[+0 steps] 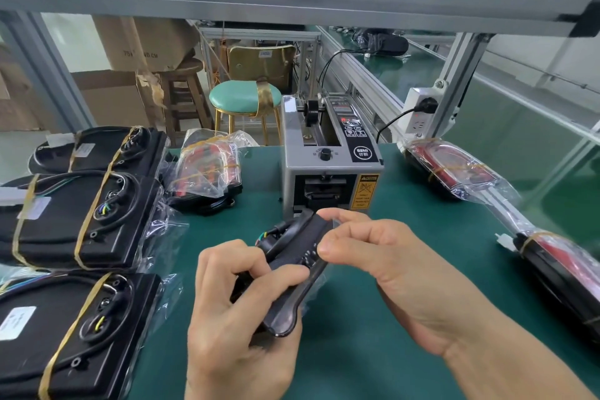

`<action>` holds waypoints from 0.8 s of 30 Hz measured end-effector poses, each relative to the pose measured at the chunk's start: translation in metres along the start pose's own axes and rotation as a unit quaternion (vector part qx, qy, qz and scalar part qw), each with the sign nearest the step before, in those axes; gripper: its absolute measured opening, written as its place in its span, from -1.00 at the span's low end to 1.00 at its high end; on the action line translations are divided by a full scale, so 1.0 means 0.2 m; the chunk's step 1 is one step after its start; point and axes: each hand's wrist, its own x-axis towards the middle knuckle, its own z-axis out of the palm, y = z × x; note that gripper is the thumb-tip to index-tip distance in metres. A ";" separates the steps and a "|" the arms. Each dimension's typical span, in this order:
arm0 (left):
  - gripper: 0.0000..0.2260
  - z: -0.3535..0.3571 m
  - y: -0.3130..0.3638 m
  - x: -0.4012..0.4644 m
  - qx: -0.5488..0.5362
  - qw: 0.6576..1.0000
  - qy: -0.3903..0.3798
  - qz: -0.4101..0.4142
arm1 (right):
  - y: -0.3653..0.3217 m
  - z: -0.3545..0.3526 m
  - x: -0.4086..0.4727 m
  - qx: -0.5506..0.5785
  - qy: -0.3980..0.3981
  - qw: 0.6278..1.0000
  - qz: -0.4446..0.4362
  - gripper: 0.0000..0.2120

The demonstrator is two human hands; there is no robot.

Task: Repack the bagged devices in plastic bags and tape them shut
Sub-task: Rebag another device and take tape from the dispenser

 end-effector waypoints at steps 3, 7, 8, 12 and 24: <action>-0.89 0.01 0.01 0.00 0.004 1.000 0.012 -0.014 | 0.00 0.00 0.00 -0.001 0.008 1.000 0.003 -0.93; -0.88 0.01 0.01 -0.01 0.005 0.999 0.021 -0.032 | -0.01 -0.01 0.00 -0.008 0.011 1.000 0.010 -0.94; -0.88 0.01 0.01 -0.02 0.005 0.999 0.024 -0.033 | -0.01 0.00 -0.01 -0.009 0.012 1.000 0.010 -0.93; -0.88 0.02 0.01 -0.01 0.001 0.999 0.028 -0.033 | -0.01 0.00 -0.01 -0.020 0.025 0.999 0.005 -0.92; -0.87 0.02 0.01 -0.01 -0.005 0.999 0.028 -0.038 | 0.01 0.02 0.00 -0.122 0.065 0.990 -0.031 -0.81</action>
